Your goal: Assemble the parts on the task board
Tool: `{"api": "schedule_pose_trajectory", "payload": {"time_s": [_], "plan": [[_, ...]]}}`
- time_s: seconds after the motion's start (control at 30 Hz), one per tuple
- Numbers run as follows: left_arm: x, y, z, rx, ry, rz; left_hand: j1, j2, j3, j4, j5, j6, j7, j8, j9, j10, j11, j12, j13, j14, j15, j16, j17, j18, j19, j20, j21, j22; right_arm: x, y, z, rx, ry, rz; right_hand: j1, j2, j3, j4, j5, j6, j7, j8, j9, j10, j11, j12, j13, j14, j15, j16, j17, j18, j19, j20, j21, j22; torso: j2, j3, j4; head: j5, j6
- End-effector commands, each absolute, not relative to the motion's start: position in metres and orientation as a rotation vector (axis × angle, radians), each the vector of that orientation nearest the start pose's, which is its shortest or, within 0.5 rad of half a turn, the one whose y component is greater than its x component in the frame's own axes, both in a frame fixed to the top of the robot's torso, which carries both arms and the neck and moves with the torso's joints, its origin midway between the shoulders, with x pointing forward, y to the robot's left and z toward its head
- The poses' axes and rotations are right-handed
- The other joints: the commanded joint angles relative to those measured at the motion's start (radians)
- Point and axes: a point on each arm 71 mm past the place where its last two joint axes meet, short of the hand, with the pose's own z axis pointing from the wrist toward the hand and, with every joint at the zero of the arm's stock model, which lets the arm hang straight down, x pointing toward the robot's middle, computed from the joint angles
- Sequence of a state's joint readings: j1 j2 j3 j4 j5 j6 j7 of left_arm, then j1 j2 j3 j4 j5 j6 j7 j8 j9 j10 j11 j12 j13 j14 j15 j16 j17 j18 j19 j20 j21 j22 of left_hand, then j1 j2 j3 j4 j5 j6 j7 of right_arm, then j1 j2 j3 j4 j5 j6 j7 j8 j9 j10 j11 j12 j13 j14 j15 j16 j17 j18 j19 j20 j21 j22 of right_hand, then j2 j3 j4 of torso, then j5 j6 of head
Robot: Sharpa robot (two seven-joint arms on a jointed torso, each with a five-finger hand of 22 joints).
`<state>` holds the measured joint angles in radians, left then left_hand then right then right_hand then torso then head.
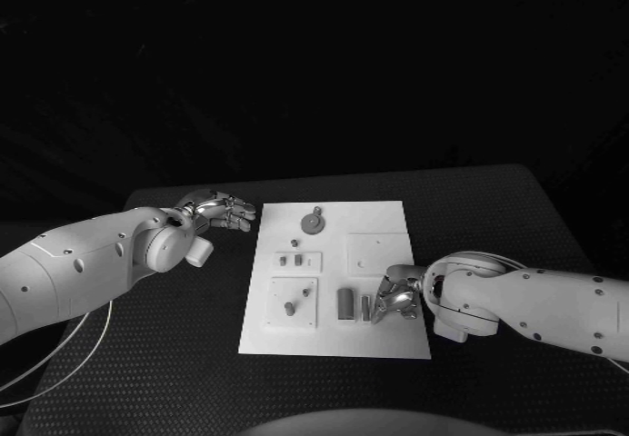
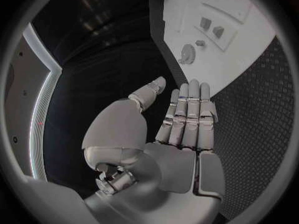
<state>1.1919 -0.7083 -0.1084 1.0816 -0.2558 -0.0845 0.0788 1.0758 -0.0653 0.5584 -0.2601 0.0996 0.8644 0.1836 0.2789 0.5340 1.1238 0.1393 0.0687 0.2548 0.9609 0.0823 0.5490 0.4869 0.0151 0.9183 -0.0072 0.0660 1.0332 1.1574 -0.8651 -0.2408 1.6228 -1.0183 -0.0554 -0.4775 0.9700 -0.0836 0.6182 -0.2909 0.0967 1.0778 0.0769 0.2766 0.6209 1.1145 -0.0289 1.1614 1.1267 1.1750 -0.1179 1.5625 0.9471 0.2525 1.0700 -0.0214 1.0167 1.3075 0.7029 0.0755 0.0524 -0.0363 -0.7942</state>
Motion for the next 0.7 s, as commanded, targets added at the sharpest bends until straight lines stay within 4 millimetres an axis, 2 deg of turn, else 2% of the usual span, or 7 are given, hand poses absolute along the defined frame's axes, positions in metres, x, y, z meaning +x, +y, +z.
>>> {"api": "schedule_pose_trajectory", "payload": {"time_s": [0.03, 0.17, 0.23, 0.33, 0.47, 0.57, 0.7], "plan": [[0.542, 0.267, -0.248, -1.041, 1.823, -1.128, -0.009, 0.003, 0.002, 0.003, 0.006, -0.004, -0.004, 0.006, -0.001, 0.000, 0.001, 0.003, -0.001, 0.002, 0.008, -0.005, 0.002, -0.003, -0.005, -0.002, 0.004, 0.001, 0.410, -0.212, -0.299, 0.258, 2.453, 0.475, 0.001, -0.023, -0.006, 0.000, -0.002, -0.017, 0.009, -0.006, -0.005, -0.004, 0.007, -0.004, -0.001, -0.022, 0.001, -0.004, -0.019, 0.009, -0.011, 0.003, -0.003, 0.015, -0.001, 0.0005, -0.0001, -0.003, 0.005], [0.542, 0.265, -0.247, -1.038, 1.821, -1.133, -0.010, 0.003, 0.002, 0.003, 0.006, -0.004, -0.004, 0.006, -0.001, 0.000, 0.001, 0.003, -0.001, 0.002, 0.009, -0.005, 0.002, -0.003, -0.005, -0.002, 0.004, 0.001, 0.423, -0.211, -0.287, 0.280, 2.389, 0.644, -0.010, -0.064, -0.008, 0.005, -0.001, -0.073, 0.031, -0.034, -0.018, -0.030, 0.027, -0.007, 0.002, -0.066, 0.014, -0.012, -0.059, 0.009, -0.025, 0.012, -0.014, 0.013, -0.001, 0.0013, -0.0014, -0.005, 0.015], [0.542, 0.265, -0.247, -1.036, 1.820, -1.136, -0.010, 0.003, 0.001, 0.003, 0.006, -0.004, -0.004, 0.006, -0.001, 0.000, 0.001, 0.003, -0.001, 0.002, 0.009, -0.006, 0.002, -0.003, -0.005, -0.002, 0.004, 0.001, 0.435, -0.216, -0.280, 0.289, 2.322, 0.697, -0.009, -0.077, 0.002, 0.008, -0.001, -0.099, 0.043, -0.045, -0.023, -0.050, 0.039, -0.009, 0.004, -0.083, 0.027, -0.018, -0.059, 0.009, -0.039, 0.020, -0.024, 0.011, -0.002, 0.0007, -0.0024, -0.008, 0.019], [0.541, 0.263, -0.247, -1.033, 1.818, -1.141, -0.012, 0.002, 0.001, 0.004, 0.006, -0.004, -0.004, 0.006, -0.001, 0.000, 0.001, 0.003, -0.001, 0.002, 0.009, -0.006, 0.003, -0.003, -0.005, -0.002, 0.004, 0.001, 0.455, -0.226, -0.268, 0.359, 2.213, 0.771, -0.009, -0.088, 0.006, 0.009, -0.001, -0.107, 0.048, -0.047, -0.023, -0.059, 0.044, -0.006, 0.007, -0.090, 0.032, -0.017, -0.058, 0.009, -0.043, 0.025, -0.026, 0.012, -0.003, 0.0007, -0.0015, -0.011, 0.033], [0.541, 0.263, -0.245, -1.030, 1.810, -1.147, -0.014, 0.002, -0.001, 0.005, 0.005, -0.003, -0.004, 0.007, -0.001, 0.002, 0.001, 0.004, -0.001, 0.002, 0.009, -0.007, 0.004, -0.003, -0.005, -0.001, 0.004, 0.002, 0.486, -0.242, -0.249, 0.440, 2.063, 0.869, -0.002, -0.075, 0.010, 0.004, -0.002, -0.111, 0.051, -0.045, -0.021, -0.068, 0.046, -0.005, 0.007, -0.100, 0.035, -0.021, -0.059, 0.009, -0.050, 0.030, -0.031, 0.012, -0.011, 0.0007, -0.0052, -0.014, 0.064], [0.543, 0.263, -0.244, -1.033, 1.797, -1.151, -0.016, 0.001, -0.003, 0.005, 0.002, -0.002, -0.005, 0.007, -0.001, 0.004, 0.000, 0.004, 0.000, 0.002, 0.009, -0.007, 0.005, -0.003, -0.006, -0.002, 0.005, 0.002, 0.511, -0.257, -0.238, 0.510, 1.948, 0.894, 0.008, -0.062, 0.010, 0.002, -0.002, -0.114, 0.051, -0.043, -0.020, -0.072, 0.047, -0.005, 0.005, -0.107, 0.035, -0.026, -0.061, 0.009, -0.058, 0.034, -0.035, 0.012, -0.019, -0.0012, -0.0098, -0.014, 0.099], [0.550, 0.263, -0.243, -1.043, 1.763, -1.157, -0.018, 0.000, -0.004, 0.005, 0.000, -0.003, -0.005, 0.007, -0.001, 0.004, 0.000, 0.004, 0.000, 0.002, 0.009, -0.009, 0.006, -0.003, -0.006, -0.001, 0.004, 0.002, 0.541, -0.272, -0.229, 0.647, 1.803, 0.943, 0.027, -0.043, 0.017, 0.001, -0.002, -0.147, 0.061, -0.049, -0.020, -0.123, 0.058, -0.093, -0.065, -0.170, 0.046, -0.124, -0.114, 0.002, -0.135, 0.066, -0.102, -0.009, -0.029, -0.0047, -0.0172, -0.014, 0.135]]}}
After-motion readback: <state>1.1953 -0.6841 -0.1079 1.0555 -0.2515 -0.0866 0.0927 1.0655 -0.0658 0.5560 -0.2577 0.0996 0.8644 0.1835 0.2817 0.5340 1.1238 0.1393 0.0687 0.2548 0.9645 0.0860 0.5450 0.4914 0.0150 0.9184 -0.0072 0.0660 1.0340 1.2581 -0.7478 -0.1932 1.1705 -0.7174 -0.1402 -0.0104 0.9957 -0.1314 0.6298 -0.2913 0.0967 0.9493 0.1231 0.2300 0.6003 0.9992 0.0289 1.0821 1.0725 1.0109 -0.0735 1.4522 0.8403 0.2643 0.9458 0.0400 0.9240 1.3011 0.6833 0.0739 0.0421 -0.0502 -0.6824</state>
